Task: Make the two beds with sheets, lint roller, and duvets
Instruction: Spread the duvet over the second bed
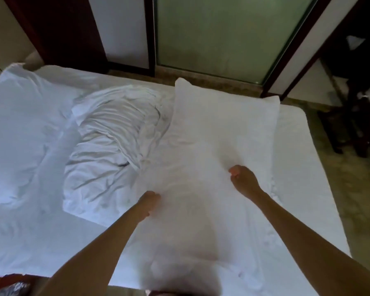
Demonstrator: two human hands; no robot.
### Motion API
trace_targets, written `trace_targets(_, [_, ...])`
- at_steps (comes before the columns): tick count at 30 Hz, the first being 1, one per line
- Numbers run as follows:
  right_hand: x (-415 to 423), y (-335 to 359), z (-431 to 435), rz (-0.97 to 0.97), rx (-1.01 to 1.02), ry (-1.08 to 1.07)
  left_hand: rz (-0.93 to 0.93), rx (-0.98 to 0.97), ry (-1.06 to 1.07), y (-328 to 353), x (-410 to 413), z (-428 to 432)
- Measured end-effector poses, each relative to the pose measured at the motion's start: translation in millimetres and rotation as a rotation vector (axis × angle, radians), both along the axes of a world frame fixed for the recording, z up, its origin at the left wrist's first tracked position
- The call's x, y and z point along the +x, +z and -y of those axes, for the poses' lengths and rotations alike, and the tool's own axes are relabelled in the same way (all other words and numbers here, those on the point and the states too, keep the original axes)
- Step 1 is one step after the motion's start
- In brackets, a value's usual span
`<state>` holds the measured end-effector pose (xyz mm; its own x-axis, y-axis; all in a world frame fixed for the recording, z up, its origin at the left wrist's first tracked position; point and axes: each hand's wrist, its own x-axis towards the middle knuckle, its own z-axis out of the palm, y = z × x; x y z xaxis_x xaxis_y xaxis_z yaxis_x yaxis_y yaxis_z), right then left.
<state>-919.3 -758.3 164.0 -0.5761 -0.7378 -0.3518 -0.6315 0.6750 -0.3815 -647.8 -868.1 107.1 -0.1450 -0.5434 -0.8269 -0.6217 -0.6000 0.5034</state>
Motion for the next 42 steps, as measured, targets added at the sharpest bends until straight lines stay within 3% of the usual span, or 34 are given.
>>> trace_targets(5, [-67, -16, -38, 0.026, -0.077, -0.367, 0.099, -0.206, -0.071, -24, -25, -2])
trace_targets(9, [-83, -49, -55, 0.543, -0.189, -0.743, 0.085, -0.099, -0.026, -24, -35, -2])
trace_targets(11, [-76, -59, -56, 0.627, -0.27, -0.706, 0.049, -0.064, -0.01, -19, -44, -3])
trace_targets(14, [-64, -57, -42, 0.562, -0.415, -0.607, 0.004, -0.138, 0.093, -9, -59, -2])
trace_targets(20, [-41, 5, 12, 0.395, -0.543, -0.466, -0.064, -0.385, 0.285, 27, -32, 38])
trace_targets(25, [6, 55, 81, 0.449, -0.652, -0.403, -0.024, -0.666, 0.269, 98, 22, 111])
trace_targets(32, [166, 109, 211, 0.579, -0.693, -0.307, 0.091, -0.971, 0.39, 164, 179, 221])
trace_targets(37, [293, 129, 325, 0.614, -0.737, -0.24, 0.038, -1.135, 0.492, 214, 316, 318])
trace_targets(42, [410, 140, 436, 0.622, -0.824, -0.129, 0.131, -1.27, 0.43, 249, 442, 430])
